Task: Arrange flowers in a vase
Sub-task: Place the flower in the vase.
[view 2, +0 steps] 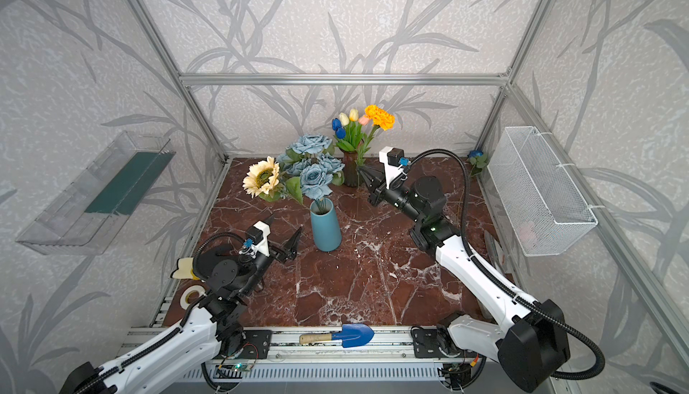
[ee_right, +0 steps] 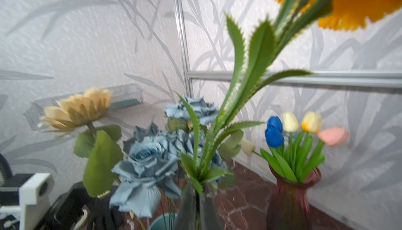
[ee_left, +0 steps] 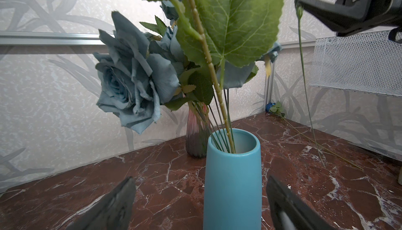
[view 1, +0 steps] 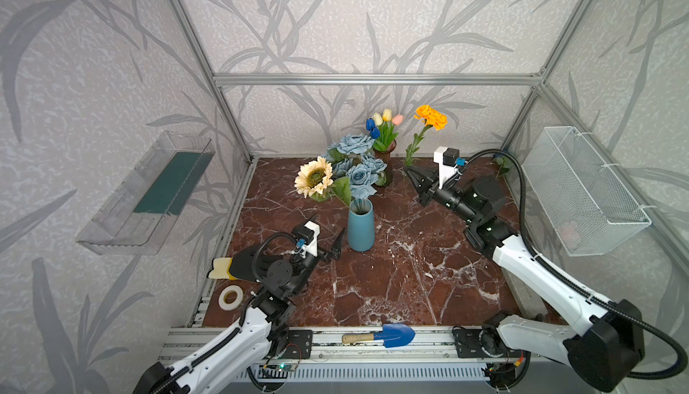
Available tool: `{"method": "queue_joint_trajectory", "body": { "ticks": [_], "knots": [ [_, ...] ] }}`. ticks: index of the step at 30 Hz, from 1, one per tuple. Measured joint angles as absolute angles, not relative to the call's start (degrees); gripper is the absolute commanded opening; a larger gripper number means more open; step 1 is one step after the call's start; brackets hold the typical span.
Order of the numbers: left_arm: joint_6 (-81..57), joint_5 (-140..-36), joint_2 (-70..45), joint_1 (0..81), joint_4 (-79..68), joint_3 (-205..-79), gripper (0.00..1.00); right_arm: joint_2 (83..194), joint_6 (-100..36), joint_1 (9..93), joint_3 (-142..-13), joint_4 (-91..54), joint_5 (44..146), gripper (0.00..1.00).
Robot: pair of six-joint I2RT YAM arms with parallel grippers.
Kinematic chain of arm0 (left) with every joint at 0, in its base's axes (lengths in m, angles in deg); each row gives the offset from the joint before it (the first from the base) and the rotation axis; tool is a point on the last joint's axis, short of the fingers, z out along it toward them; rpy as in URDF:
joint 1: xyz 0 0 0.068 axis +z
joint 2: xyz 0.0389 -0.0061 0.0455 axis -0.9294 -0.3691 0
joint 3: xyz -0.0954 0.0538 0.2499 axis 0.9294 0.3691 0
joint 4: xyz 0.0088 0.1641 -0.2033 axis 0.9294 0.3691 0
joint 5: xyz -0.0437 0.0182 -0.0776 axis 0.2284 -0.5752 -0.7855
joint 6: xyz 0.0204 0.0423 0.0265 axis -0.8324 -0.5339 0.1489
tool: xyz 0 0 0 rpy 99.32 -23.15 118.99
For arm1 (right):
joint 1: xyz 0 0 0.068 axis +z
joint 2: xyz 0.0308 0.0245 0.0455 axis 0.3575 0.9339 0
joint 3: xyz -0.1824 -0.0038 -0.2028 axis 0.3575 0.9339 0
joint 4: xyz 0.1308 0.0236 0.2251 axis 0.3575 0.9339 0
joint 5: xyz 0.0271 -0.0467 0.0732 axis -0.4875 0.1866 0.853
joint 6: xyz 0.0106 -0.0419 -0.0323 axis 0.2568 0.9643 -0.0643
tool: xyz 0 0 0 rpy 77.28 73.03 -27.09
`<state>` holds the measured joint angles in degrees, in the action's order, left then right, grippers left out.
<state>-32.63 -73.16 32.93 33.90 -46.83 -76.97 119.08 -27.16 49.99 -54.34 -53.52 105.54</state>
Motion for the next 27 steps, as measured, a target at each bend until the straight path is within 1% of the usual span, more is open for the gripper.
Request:
{"method": "queue_joint_trajectory", "body": {
  "ticks": [4,10,19,27],
  "knots": [
    [-32.63,-72.97,33.28,33.90,-47.16,-76.97,0.94,121.42,-26.92,53.90,-54.23,-64.47,105.54,0.01],
    [-32.65,-72.88,34.52,33.90,-46.74,-76.97,0.94,124.87,-23.03,58.97,-54.25,-75.47,105.36,0.01],
    [-32.65,-72.86,34.50,33.90,-46.30,-76.97,0.94,130.57,-13.20,61.64,-54.25,-82.05,100.80,0.01],
    [-32.65,-72.68,34.50,33.90,-46.28,-76.97,0.94,133.74,-10.53,61.61,-54.25,-83.16,98.41,0.01]
  ]
}}
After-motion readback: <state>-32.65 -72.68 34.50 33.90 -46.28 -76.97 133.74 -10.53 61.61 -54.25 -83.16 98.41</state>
